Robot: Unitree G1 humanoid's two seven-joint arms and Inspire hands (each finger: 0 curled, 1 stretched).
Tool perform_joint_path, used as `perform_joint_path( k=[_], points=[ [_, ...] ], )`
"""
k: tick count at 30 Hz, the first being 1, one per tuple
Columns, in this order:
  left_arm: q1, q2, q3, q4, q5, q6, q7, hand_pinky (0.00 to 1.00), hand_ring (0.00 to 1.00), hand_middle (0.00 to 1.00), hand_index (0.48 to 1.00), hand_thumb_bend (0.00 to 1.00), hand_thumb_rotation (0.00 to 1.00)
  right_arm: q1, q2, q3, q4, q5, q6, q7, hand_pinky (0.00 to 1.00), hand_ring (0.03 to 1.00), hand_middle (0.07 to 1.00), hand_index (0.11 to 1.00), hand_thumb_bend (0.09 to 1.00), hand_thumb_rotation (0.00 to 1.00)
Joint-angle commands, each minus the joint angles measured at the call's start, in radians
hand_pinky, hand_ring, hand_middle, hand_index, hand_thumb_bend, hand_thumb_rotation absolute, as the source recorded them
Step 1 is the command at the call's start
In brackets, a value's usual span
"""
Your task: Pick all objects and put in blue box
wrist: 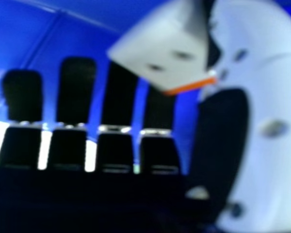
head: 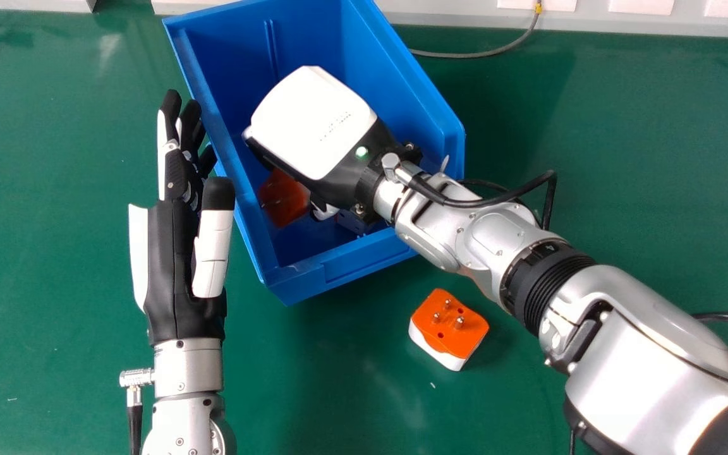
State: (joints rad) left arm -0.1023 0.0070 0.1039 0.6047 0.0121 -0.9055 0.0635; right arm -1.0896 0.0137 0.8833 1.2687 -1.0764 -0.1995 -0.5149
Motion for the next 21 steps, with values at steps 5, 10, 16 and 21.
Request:
perform_joint_path(
  k=[5, 10, 16, 21],
  points=[
    [-0.010, -0.001, -0.007, -0.010, 0.010, -0.018, -0.002, 0.94, 0.97, 0.97, 0.981, 0.92, 0.93, -0.069, 0.018, 0.043, -0.009, -0.023, 0.069, 0.179, 0.35, 0.442, 0.537, 0.568, 0.577, 0.02],
    [-0.012, 0.001, -0.005, -0.001, 0.010, -0.024, -0.001, 0.94, 0.97, 0.98, 0.983, 0.92, 0.94, -0.075, 0.013, 0.041, -0.037, -0.018, 0.082, 0.293, 0.60, 0.723, 0.785, 0.794, 0.828, 0.30],
    [-0.012, -0.001, -0.004, 0.001, 0.009, -0.025, -0.001, 0.94, 0.97, 0.98, 0.981, 0.92, 0.94, -0.074, -0.007, 0.044, -0.055, -0.028, 0.104, 0.312, 0.91, 0.942, 0.955, 0.957, 0.965, 0.57],
    [-0.015, 0.000, -0.003, 0.005, 0.011, -0.025, 0.001, 0.94, 0.97, 0.97, 0.979, 0.92, 0.94, -0.068, -0.012, 0.038, -0.055, -0.021, 0.132, 0.304, 0.97, 0.982, 0.986, 0.986, 0.990, 0.64]
  ],
)
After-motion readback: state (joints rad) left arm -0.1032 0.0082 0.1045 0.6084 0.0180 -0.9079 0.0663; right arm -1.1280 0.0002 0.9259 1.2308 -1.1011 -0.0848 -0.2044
